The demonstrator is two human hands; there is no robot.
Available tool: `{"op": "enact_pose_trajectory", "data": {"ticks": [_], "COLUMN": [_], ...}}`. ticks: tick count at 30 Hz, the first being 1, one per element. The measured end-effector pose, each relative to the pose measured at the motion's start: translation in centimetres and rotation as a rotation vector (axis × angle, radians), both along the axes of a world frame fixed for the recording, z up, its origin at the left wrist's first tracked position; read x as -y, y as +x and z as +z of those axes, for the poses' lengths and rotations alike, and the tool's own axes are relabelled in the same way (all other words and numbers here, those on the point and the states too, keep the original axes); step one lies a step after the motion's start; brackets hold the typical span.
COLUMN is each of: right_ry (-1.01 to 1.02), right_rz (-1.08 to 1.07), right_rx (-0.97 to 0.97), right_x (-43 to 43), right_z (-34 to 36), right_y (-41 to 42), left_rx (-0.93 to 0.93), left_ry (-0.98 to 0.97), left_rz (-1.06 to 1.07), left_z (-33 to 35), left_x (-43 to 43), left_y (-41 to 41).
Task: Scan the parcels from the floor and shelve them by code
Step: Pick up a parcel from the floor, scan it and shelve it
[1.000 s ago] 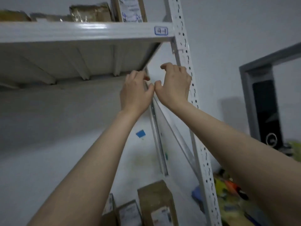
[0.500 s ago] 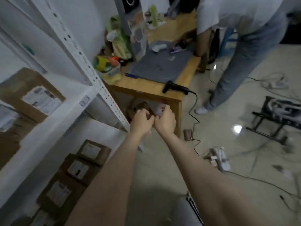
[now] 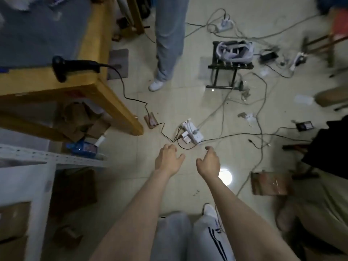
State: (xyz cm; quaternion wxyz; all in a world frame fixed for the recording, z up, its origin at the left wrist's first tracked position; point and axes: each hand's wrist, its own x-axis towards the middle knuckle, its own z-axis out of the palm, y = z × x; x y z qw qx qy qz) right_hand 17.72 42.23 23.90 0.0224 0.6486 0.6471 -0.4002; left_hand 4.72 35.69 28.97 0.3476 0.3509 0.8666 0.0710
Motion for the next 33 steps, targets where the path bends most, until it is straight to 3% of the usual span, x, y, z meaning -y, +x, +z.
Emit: {"op": "enact_pose_trajectory", "data": {"ticks": [12, 19, 27, 33], "right_ry": [-0.184, -0.338, -0.113, 0.011], "right_rz": [-0.460, -0.853, -1.356, -1.515], "right_rx": [0.191, 0.227, 0.185, 0.202], "right_x": [-7.7, -9.9, -14.8, -16.2], "right_z": [-17.4, -32.4, -48.3, -53.8], "right_y": [21.3, 28.0, 32.7, 35.6], "left_rx": [0.061, 0.053, 0.008, 0.027], "left_ry": [-0.009, 0.034, 0.105, 0.180], "left_rz": [-0.513, -0.598, -0.642, -0.623], "left_z": [-18.5, -34.6, -51.3, -56.7], "left_x": [-13.4, -15.4, -17.7, -19.3], "left_y": [18.4, 23.8, 23.7, 24.8]}}
